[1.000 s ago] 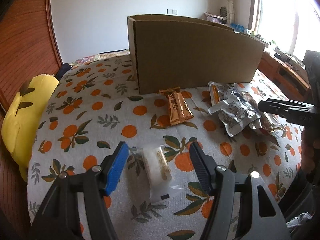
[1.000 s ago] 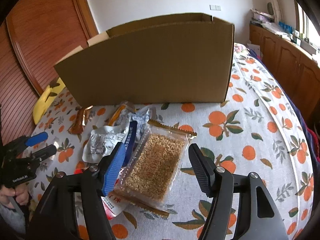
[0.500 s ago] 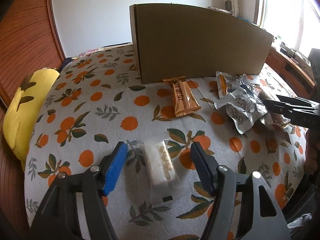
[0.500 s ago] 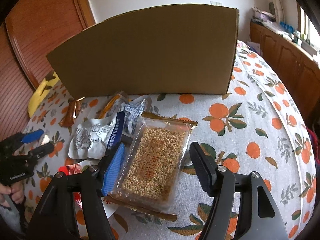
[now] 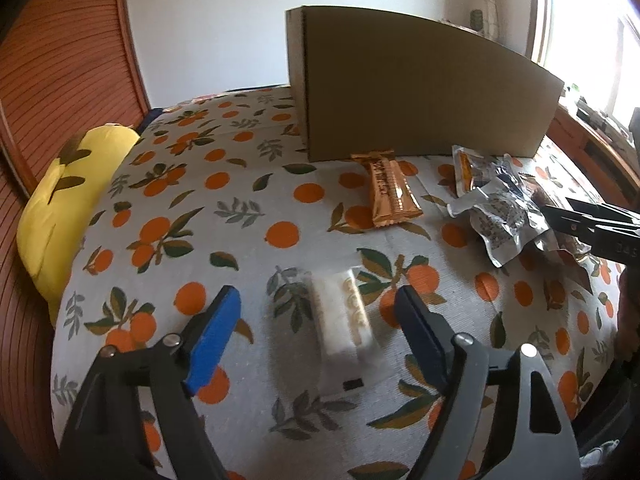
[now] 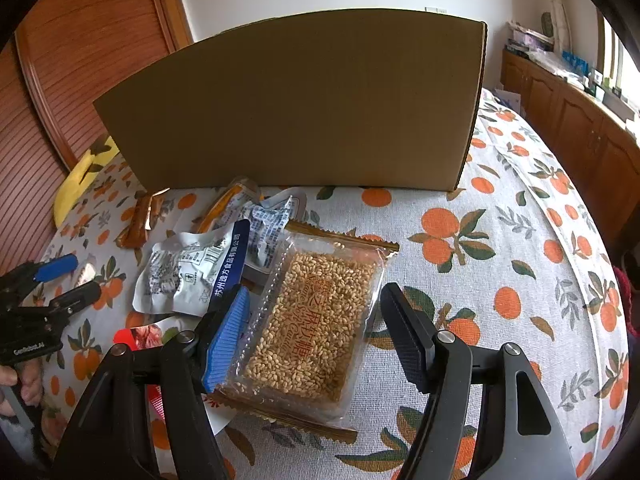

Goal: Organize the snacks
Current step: 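Close the left gripper on the white bar while the right approaches the sesame bar, then lift the white bar with the left gripper while the right grasps the sesame bar, then carry the white bar and sesame bar over the box with both grippers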

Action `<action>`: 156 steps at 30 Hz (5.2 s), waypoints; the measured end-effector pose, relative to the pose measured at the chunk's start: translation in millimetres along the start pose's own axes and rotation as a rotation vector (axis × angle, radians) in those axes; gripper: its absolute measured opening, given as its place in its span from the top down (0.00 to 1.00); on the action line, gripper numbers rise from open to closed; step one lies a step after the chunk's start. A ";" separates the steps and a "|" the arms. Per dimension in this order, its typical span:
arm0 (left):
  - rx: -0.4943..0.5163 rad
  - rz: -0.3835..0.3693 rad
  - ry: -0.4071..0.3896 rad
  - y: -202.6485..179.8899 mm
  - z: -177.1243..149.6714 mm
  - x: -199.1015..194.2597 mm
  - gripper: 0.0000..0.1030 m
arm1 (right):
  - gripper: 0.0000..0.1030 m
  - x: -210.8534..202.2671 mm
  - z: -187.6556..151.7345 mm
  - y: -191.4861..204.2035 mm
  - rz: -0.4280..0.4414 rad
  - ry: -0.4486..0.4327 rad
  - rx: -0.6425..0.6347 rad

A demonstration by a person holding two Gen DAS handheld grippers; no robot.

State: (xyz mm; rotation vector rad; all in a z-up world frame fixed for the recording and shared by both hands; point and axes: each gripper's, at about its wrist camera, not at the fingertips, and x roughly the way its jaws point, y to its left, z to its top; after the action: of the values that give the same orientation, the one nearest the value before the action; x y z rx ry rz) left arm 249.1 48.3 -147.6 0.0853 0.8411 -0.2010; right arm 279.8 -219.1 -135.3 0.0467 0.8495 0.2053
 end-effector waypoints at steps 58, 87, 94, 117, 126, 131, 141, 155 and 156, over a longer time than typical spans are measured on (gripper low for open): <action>-0.001 -0.001 -0.097 -23.6 -3.5 -56.2 0.81 | 0.50 1.9 -4.8 0.8 -0.066 -0.015 0.002; -0.010 0.115 -0.261 -10.2 20.3 -156.4 0.81 | 0.57 -62.1 -9.7 2.1 -0.035 -0.132 -0.007; -0.031 0.148 -0.282 6.7 28.0 -162.9 0.81 | 0.57 -81.1 -6.3 18.7 0.003 -0.171 -0.039; -0.015 0.103 -0.291 -3.0 72.0 -111.6 0.81 | 0.57 -94.5 27.2 46.7 0.083 -0.239 -0.159; 0.022 0.036 -0.298 -22.9 102.7 -84.2 0.81 | 0.57 -80.8 49.4 28.7 0.090 -0.245 -0.151; 0.047 -0.004 -0.338 -37.0 133.2 -75.8 0.81 | 0.57 -82.8 79.2 19.4 0.088 -0.293 -0.164; 0.061 -0.054 -0.396 -54.4 195.1 -36.6 0.81 | 0.57 -46.6 141.7 10.7 0.099 -0.338 -0.214; 0.020 -0.087 -0.344 -58.5 212.2 33.1 0.81 | 0.57 14.6 164.9 -10.6 0.142 -0.314 -0.181; 0.016 -0.091 -0.337 -58.3 211.1 36.3 0.81 | 0.57 17.5 163.5 -12.0 0.148 -0.309 -0.175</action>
State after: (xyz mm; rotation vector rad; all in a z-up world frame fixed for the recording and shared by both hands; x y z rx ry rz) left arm 414.8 -46.5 -34.2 0.0267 0.5074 -0.2986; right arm 415.5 -220.7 -41.7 -0.0228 0.5177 0.4002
